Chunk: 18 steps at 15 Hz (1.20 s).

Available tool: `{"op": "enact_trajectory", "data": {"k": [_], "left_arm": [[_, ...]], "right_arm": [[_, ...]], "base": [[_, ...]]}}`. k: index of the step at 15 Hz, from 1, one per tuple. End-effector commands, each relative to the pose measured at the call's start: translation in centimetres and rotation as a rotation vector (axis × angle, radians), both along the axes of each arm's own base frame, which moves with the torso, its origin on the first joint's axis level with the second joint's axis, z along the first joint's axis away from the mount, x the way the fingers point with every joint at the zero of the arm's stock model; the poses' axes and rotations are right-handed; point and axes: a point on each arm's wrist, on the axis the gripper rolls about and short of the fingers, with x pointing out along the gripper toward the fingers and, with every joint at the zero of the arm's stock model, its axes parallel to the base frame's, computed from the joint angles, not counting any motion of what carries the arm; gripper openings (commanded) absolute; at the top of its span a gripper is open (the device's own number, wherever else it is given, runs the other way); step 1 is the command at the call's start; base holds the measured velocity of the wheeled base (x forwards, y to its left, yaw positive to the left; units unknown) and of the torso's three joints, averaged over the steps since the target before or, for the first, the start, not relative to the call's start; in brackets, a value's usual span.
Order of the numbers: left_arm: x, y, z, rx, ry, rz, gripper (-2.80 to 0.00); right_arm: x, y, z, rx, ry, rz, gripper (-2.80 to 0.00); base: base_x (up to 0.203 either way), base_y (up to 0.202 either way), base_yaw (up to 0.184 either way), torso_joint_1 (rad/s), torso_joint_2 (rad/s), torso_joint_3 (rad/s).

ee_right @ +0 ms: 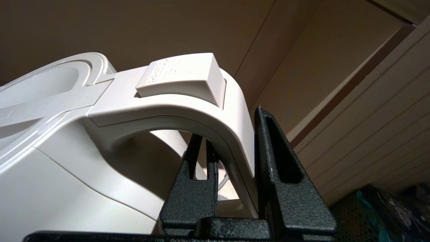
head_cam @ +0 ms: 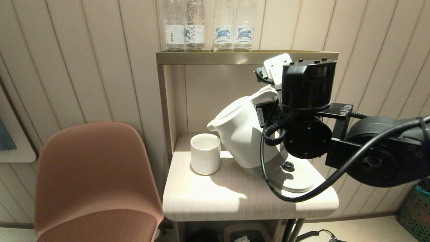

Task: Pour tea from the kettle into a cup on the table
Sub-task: Pour water into the cup

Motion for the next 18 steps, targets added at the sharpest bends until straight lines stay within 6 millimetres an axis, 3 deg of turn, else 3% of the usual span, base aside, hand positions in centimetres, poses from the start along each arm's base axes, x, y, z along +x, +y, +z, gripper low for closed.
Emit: {"op": "enact_trajectory", "data": {"k": [1, 18], "left_arm": [[-0.01, 0.00, 0.02, 0.000, -0.003, 0.000, -2.80], [-0.01, 0.00, 0.02, 0.000, -0.003, 0.000, -2.80]], "right_arm": [[0.09, 0.20, -0.05, -0.004, 0.000, -0.002, -2.80], [-0.21, 0.37, 0.13, -0.085, 0.022, 0.013, -2.80]], "base": [[0.000, 0.000, 0.000, 0.000, 0.00, 0.000], [0.000, 0.000, 0.000, 0.000, 0.00, 0.000]]}}
